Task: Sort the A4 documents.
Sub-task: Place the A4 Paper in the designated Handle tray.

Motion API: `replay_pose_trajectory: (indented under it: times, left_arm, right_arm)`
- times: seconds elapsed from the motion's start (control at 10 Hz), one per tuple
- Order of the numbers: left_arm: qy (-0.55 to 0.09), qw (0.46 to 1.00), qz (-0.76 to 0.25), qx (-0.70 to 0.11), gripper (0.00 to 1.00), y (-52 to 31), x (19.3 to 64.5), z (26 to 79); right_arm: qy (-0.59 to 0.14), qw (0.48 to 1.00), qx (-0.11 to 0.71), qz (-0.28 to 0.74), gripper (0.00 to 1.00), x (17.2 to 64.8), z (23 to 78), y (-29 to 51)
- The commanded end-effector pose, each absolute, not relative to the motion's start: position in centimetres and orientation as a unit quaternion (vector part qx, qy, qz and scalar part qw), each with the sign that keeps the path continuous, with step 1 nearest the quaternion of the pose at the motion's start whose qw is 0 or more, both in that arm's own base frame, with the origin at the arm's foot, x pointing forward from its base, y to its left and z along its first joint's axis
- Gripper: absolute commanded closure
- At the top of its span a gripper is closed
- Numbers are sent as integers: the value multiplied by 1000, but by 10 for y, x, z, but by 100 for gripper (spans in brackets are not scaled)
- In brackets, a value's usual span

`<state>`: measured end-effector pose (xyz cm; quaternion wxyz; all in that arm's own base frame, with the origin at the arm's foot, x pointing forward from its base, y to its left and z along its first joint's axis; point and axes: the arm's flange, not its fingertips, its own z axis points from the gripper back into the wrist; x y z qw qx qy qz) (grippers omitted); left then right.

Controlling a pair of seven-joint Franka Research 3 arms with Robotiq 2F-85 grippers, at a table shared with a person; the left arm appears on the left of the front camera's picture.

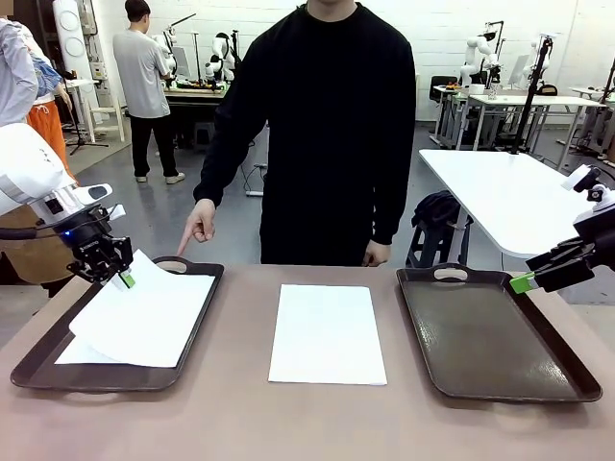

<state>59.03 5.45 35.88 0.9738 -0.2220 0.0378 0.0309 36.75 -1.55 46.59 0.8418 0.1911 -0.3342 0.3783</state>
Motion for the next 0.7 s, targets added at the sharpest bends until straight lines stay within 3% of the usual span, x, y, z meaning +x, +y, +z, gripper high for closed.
replay_pose_trajectory:
  times: [0.0, 0.1, 0.2, 0.3, 0.4, 0.6]
  left_arm:
    - [29, 981, 46, -188, 46, 52, 584, 366]
    - [25, 982, 49, -178, 41, 52, 582, 368]
    - [23, 984, 51, -172, 26, 53, 580, 368]
    - [21, 984, 55, -170, 21, 54, 580, 369]
    - [19, 984, 59, -168, 6, 52, 578, 369]
    - [19, 982, 54, -181, 0, 53, 577, 368]
  right_arm:
    - [-341, 835, 202, 382, 0, 372, 464, -16]
    - [-341, 835, 202, 382, 0, 372, 464, -16]
    - [-341, 835, 202, 382, 0, 372, 464, -16]
    - [-341, 835, 202, 382, 0, 372, 464, -16]
    - [-341, 835, 202, 382, 0, 372, 464, -16]
    - [-341, 835, 202, 382, 0, 372, 464, -16]
